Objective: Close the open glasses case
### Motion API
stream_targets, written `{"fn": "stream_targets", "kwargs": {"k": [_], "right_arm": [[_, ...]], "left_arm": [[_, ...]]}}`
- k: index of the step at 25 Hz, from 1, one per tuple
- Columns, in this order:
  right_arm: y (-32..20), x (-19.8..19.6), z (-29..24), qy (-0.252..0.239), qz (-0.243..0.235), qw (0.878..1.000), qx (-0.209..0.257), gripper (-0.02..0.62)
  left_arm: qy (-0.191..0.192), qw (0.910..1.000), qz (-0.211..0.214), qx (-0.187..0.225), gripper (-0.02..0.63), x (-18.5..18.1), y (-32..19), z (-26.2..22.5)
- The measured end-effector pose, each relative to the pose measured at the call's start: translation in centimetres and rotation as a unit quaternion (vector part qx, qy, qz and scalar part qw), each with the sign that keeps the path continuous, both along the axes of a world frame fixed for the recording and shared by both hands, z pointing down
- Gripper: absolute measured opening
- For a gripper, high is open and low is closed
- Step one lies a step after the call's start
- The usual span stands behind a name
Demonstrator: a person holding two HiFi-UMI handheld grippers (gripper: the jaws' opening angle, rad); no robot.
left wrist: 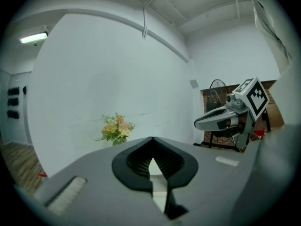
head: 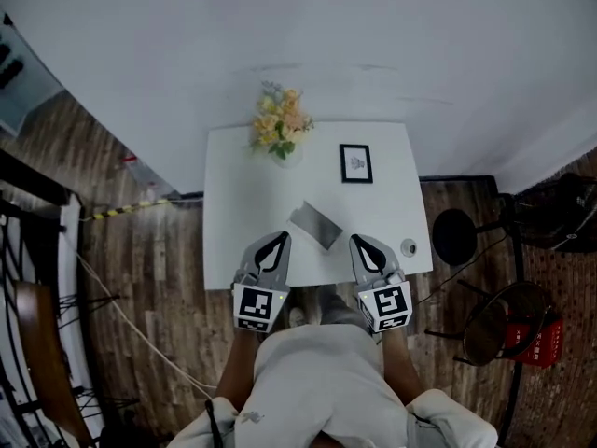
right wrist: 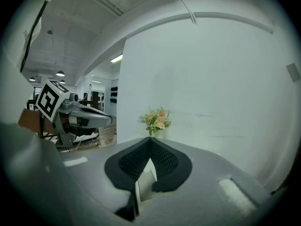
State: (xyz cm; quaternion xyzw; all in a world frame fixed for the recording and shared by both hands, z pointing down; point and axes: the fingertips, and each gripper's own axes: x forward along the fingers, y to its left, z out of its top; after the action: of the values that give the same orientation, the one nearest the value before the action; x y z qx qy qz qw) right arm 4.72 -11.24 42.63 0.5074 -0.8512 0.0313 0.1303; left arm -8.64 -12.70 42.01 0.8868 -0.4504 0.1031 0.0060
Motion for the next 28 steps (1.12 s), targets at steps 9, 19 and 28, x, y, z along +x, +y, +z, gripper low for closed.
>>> {"fn": "stream_targets", "kwargs": {"k": [9,19,28], "right_arm": [[-6.6,0.8,0.4,-0.001,-0.039,0.999,-0.008,0.003],[-11.2,1.6,2.3,-0.014,-0.090,0.995,-0.045,0.003],[-13.2,2.3,7.1,-0.035,-0.132,0.985,-0.108,0.003]], "left_arm": [[-0.015,0.9993,-0.032,-0.014,0.020,1.0,-5.6,0.5],[-0.024,0.9945,-0.072,-0.072,0.020,2.5,-8.8,4.2],[-0.043,0.9847,-0.105,-0.132,0.020,4.0,-9.8,9.9]]}}
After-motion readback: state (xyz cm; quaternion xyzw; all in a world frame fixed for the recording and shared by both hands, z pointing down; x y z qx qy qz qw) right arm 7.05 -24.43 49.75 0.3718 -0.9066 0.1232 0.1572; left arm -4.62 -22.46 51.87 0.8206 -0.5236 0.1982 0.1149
